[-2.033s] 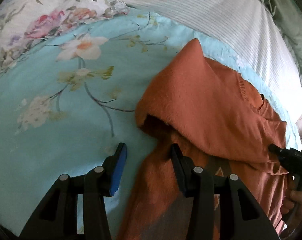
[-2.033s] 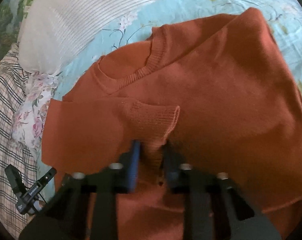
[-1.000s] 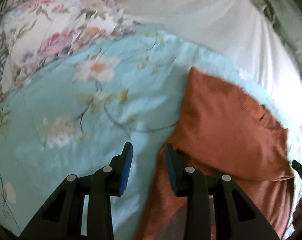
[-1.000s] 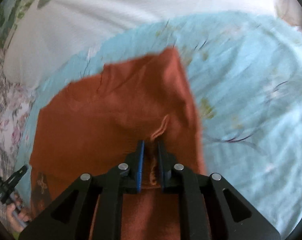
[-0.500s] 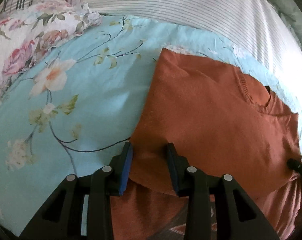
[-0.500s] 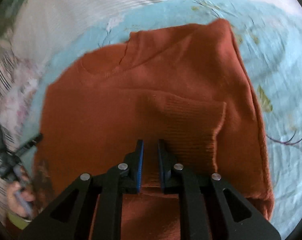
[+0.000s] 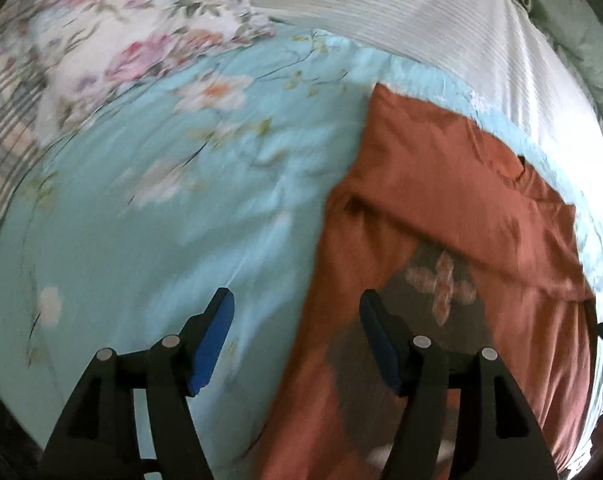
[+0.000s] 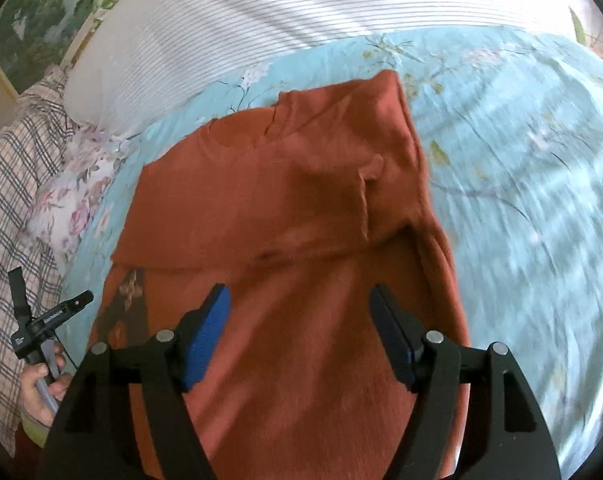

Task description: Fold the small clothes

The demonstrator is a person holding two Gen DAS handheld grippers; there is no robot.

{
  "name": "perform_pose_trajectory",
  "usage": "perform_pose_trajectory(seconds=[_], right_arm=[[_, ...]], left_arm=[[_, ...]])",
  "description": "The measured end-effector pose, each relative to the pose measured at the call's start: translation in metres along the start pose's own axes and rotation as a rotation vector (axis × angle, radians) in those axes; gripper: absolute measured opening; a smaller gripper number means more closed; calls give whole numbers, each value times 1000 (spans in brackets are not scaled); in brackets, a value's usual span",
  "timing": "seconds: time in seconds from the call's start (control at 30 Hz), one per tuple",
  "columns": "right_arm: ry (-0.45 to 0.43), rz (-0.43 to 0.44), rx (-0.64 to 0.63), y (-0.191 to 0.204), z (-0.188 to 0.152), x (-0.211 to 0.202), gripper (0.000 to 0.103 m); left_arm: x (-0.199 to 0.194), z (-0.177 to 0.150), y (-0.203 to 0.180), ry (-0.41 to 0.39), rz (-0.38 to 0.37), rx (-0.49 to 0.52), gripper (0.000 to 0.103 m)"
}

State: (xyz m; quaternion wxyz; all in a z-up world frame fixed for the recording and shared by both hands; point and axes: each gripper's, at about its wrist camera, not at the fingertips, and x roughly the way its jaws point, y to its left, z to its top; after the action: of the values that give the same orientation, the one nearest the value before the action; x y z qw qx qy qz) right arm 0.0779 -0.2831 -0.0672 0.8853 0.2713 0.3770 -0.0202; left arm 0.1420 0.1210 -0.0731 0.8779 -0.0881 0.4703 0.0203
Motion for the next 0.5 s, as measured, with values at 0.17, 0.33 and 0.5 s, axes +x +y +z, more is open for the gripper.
perform_pose_trajectory(seconds=[0.17, 0.33, 0.5], right_arm=[[-11, -16, -19, -8, -39, -29, 72], [-17, -36, -13, -24, -70, -50, 73], [4, 8, 33, -45, -96, -63, 73]], left_arm=[[-24, -45, 15, 22, -8, 27, 67], [-43, -79, 21, 36, -82, 47, 67], [-57, -109, 24, 38, -163, 72, 68]])
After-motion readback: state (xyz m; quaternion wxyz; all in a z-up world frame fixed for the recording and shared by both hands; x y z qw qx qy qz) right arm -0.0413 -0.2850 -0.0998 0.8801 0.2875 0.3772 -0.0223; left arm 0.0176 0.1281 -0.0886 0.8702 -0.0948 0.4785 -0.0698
